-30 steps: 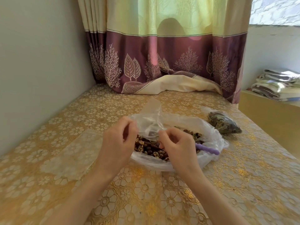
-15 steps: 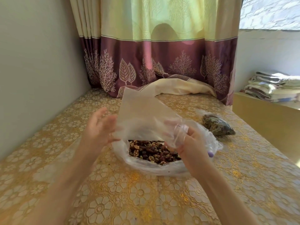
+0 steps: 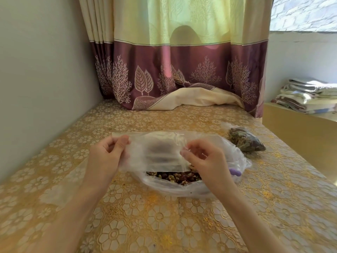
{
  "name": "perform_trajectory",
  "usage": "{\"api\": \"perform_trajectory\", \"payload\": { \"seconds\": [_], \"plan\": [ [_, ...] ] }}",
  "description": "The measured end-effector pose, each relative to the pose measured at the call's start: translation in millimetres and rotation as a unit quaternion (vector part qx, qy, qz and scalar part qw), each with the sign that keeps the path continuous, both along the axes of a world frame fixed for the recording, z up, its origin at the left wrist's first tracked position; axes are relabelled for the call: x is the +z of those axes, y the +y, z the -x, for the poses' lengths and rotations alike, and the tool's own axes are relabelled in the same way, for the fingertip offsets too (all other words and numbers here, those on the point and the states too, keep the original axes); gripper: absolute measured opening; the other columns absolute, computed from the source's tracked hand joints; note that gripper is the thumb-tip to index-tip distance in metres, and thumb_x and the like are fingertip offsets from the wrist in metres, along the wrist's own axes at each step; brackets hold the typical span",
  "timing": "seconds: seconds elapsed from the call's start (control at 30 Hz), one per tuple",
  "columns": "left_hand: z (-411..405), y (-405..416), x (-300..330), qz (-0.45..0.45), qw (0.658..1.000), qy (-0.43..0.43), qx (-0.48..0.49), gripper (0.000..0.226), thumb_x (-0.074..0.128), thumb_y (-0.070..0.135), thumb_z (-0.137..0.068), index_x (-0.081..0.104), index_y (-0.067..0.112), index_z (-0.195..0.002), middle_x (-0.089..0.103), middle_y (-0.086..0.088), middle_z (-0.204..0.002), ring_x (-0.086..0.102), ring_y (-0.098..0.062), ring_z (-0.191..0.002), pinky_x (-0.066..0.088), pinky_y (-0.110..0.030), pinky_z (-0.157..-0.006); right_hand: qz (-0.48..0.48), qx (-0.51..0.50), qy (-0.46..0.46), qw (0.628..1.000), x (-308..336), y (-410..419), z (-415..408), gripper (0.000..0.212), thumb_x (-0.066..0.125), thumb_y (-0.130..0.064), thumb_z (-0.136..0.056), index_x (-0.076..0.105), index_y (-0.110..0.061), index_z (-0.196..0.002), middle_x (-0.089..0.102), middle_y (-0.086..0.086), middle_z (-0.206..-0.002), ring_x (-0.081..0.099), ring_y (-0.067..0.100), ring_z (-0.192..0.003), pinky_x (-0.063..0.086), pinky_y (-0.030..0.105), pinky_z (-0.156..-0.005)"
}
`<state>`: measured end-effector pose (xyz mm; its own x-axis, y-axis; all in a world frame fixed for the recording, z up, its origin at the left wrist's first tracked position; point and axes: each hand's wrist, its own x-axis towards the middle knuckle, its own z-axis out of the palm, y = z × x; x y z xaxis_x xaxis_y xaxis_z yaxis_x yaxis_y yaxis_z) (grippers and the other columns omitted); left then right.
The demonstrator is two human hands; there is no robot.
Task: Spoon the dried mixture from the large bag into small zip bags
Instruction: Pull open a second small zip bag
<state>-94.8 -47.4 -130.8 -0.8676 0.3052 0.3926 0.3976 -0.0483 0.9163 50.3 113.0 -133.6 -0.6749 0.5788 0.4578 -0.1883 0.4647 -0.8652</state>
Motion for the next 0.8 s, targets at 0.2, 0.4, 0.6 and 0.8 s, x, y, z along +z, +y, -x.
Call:
{"api": "perform_trajectory", "payload": {
  "seconds": [0.2, 0.4, 0.6, 0.8],
  "plan": [
    [2.0, -1.3, 1.2, 0.045, 0.999, 0.009, 0.008, 0.031, 0.054, 0.050, -0.077, 0.069, 0.023, -0.071, 0.067, -0.005, -0.068, 0.056, -0.004, -0.053, 0.044, -0.015, -0.049, -0.008, 0.114, 0.036, 0.993, 4.9, -7.7, -1.3, 0.028, 0.069, 0.004, -0.080, 0.072, -0.022, -0.090, 0.068, -0.005, -0.099, 0.069, 0.011, -0.088, 0.055, 0.022, -0.080],
    [3.8, -2.8, 1.4, 0.058, 0.998, -0.021, 0.015, 0.068, 0.049, 0.061, -0.077, 0.056, -0.005, -0.063, 0.050, 0.002, -0.043, 0.045, -0.015, -0.042, 0.041, -0.019, -0.044, 0.033, 0.171, 0.015, 0.985, 4.6, -5.3, -1.6, 0.040, 0.072, -0.024, -0.076, 0.061, -0.038, -0.113, 0.068, 0.005, -0.104, 0.070, 0.012, -0.091, 0.052, 0.018, -0.079],
    [-0.7, -6.8, 6.5, 0.066, 0.993, 0.052, 0.082, 0.059, 0.031, 0.071, -0.084, 0.059, 0.022, -0.102, 0.062, 0.007, -0.097, 0.059, -0.012, -0.093, 0.044, -0.026, -0.076, -0.010, 0.105, 0.035, 0.994, 2.9, -0.3, -1.2, 0.041, 0.070, -0.034, -0.073, 0.059, -0.043, -0.112, 0.066, -0.009, -0.104, 0.068, 0.010, -0.088, 0.053, 0.019, -0.079],
    [-20.9, -1.8, 18.6, 0.238, 0.844, 0.479, -0.035, 0.081, 0.044, 0.072, -0.077, 0.032, 0.021, -0.139, 0.035, 0.011, -0.137, 0.030, -0.007, -0.129, 0.026, -0.036, -0.107, -0.072, 0.142, 0.005, 0.987, 2.6, -5.6, -1.4, 0.042, 0.068, -0.038, -0.075, 0.064, -0.034, -0.116, 0.058, -0.012, -0.112, 0.064, 0.008, -0.091, 0.051, 0.021, -0.085]
  ]
}}
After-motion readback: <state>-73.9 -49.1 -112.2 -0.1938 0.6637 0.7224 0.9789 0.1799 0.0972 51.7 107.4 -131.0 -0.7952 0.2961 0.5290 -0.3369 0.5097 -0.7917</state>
